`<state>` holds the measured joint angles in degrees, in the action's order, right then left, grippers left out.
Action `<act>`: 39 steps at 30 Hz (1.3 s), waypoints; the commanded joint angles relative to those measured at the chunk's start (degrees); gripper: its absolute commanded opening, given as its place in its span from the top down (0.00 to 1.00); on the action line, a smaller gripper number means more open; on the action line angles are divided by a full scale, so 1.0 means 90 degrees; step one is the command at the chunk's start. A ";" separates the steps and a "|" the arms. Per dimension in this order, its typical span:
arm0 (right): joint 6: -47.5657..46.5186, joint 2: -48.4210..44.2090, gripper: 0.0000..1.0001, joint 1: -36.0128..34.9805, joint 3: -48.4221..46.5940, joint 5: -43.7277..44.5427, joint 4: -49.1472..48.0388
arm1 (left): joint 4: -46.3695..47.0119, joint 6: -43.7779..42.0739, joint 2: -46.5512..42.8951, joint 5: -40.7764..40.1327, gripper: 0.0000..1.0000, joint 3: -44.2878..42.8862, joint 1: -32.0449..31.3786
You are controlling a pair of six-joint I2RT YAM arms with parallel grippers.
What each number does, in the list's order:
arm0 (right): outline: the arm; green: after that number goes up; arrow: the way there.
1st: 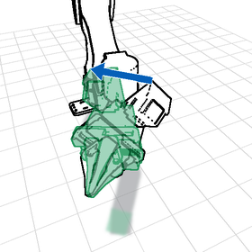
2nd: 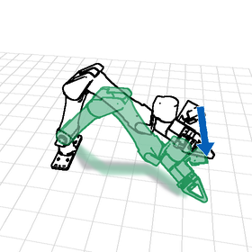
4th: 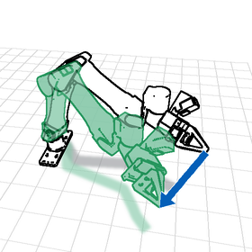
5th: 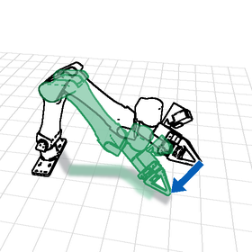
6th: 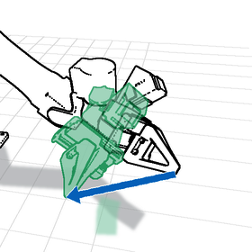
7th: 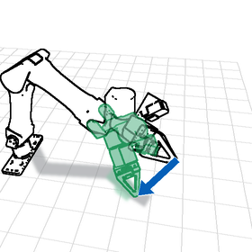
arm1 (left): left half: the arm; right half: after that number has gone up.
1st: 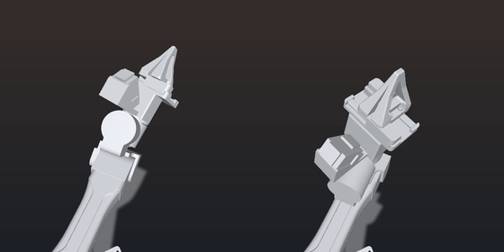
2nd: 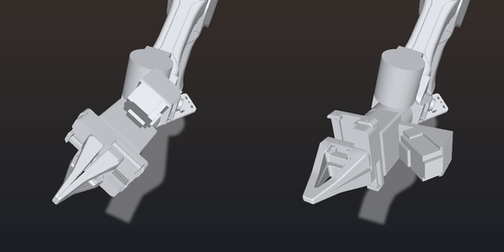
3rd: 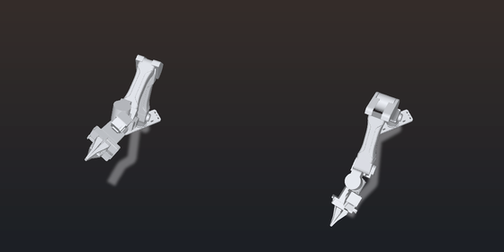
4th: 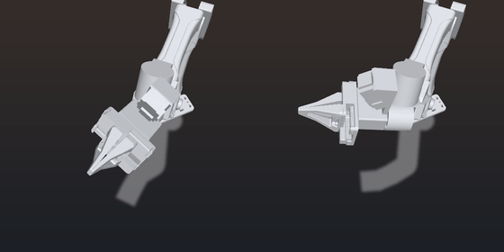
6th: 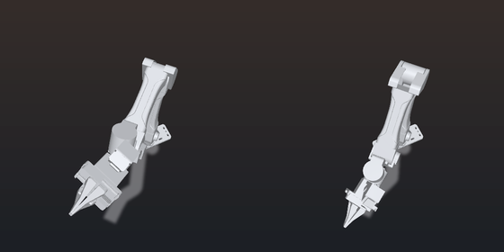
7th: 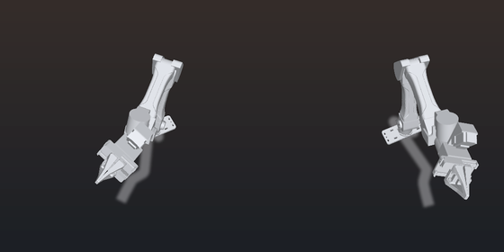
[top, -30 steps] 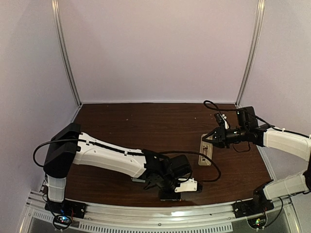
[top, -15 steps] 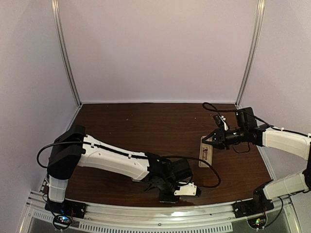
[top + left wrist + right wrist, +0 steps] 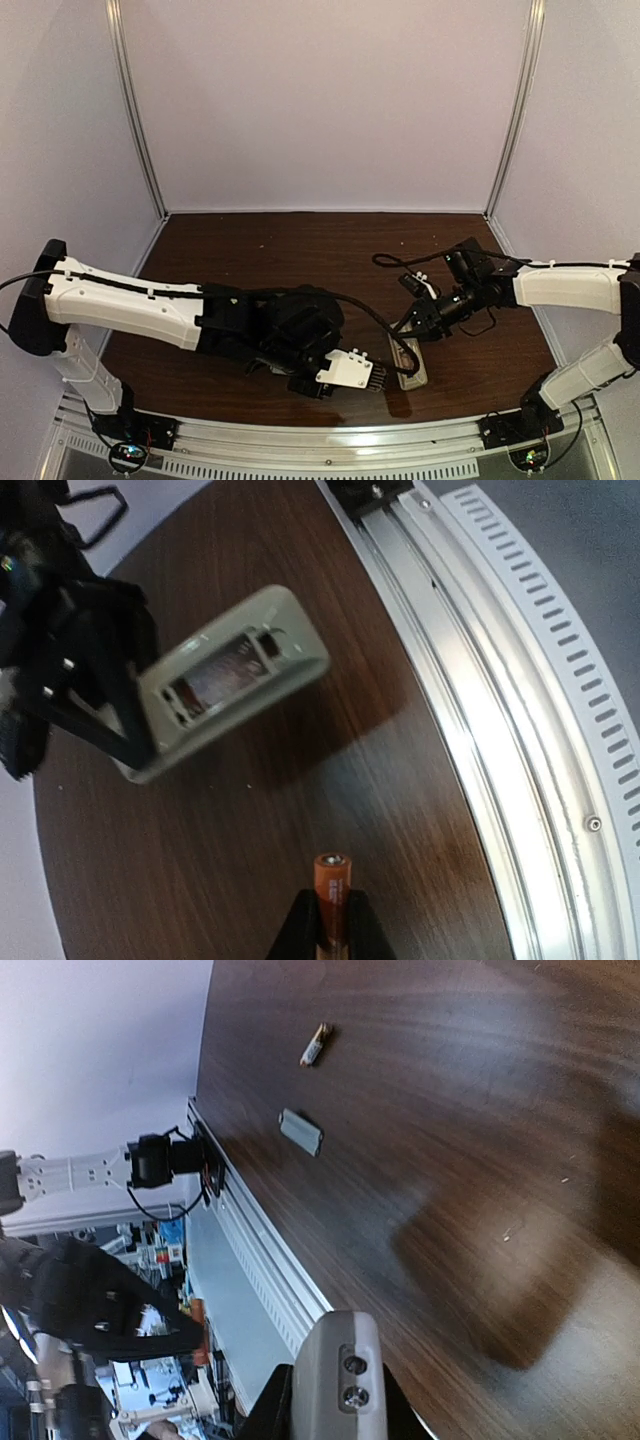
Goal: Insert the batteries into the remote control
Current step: Place the battery in the battery compartment.
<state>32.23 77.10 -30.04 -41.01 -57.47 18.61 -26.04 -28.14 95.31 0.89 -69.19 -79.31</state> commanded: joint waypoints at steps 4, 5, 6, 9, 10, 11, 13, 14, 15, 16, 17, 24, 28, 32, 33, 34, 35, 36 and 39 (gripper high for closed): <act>-0.0281 0.0744 1.00 -0.0919 -0.0697 -0.0102 0.0587 | 0.0589 -0.1415 -0.0482 0.0197 1.00 0.0038 -0.0162; -0.0273 0.0842 1.00 -0.1010 -0.0799 -0.0066 0.0639 | 0.0602 -0.1557 -0.0477 0.0201 1.00 0.0019 -0.0209; -0.0250 0.0925 1.00 -0.1080 -0.0891 -0.0040 0.0688 | 0.0636 -0.1669 -0.0473 0.0216 1.00 0.0007 -0.0262; -0.0235 0.1166 1.00 -0.1304 -0.1238 0.0050 0.0865 | 0.0740 -0.2045 -0.0441 0.0273 1.00 0.0014 -0.0382; -0.0245 0.1241 1.00 -0.1373 -0.1361 0.0089 0.0979 | 0.0773 -0.2133 -0.0420 0.0300 1.00 0.0004 -0.0417; -0.0245 0.1313 1.00 -0.1437 -0.1450 0.0119 0.1029 | 0.0808 -0.2185 -0.0391 0.0333 1.00 -0.0011 -0.0424; -0.0220 0.1430 1.00 -0.1564 -0.1603 0.0175 0.1097 | 0.0856 -0.2211 -0.0327 0.0458 1.00 -0.0080 -0.0421; -0.0183 0.1482 1.00 -0.1624 -0.1650 0.0188 0.1099 | 0.0862 -0.2213 -0.0302 0.0568 1.00 -0.0114 -0.0429; -0.0167 0.1533 1.00 -0.1702 -0.1683 0.0181 0.1088 | 0.0867 -0.2210 -0.0268 0.0649 1.00 -0.0136 -0.0433; -0.0155 0.1575 1.00 -0.1752 -0.1717 0.0172 0.1091 | 0.0879 -0.2211 -0.0225 0.0712 1.00 -0.0157 -0.0436; -0.0152 0.1617 1.00 -0.1816 -0.1753 0.0172 0.1116 | 0.0882 -0.2218 -0.0183 0.0748 1.00 -0.0172 -0.0452; -0.0144 0.1820 1.00 -0.2158 -0.1962 0.0142 0.1237 | 0.1007 -0.2339 0.0045 0.0857 1.00 -0.0193 -0.0453; -0.0141 0.1908 1.00 -0.2255 -0.2069 0.0091 0.1252 | 0.1049 -0.2422 0.0172 0.0773 1.00 -0.0213 -0.0455; -0.0134 0.1977 1.00 -0.2337 -0.2155 0.0061 0.1242 | 0.1113 -0.2403 0.0256 0.0857 1.00 -0.0222 -0.0449; -0.0125 0.1981 1.00 -0.2359 -0.2183 0.0058 0.1243 | 0.1116 -0.2411 0.0278 0.0860 1.00 -0.0218 -0.0450; -0.0124 0.1988 1.00 -0.2378 -0.2206 0.0050 0.1243 | 0.1125 -0.2426 0.0291 0.0854 1.00 -0.0217 -0.0455; -0.0124 0.1993 1.00 -0.2387 -0.2226 0.0043 0.1243 | 0.1147 -0.2443 0.0305 0.0829 1.00 -0.0206 -0.0454; -0.0124 0.1983 1.00 -0.2401 -0.2238 0.0036 0.1251 | 0.1175 -0.2452 0.0309 0.0788 1.00 -0.0175 -0.0444; -0.0124 0.1971 1.00 -0.2450 -0.2259 0.0020 0.1262 | 0.1260 -0.2476 0.0315 0.0749 1.00 -0.0098 -0.0435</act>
<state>30.85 94.59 -51.24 -59.86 -56.75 29.47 -17.82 -49.52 97.78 7.29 -69.78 -83.22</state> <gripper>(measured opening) 0.231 0.108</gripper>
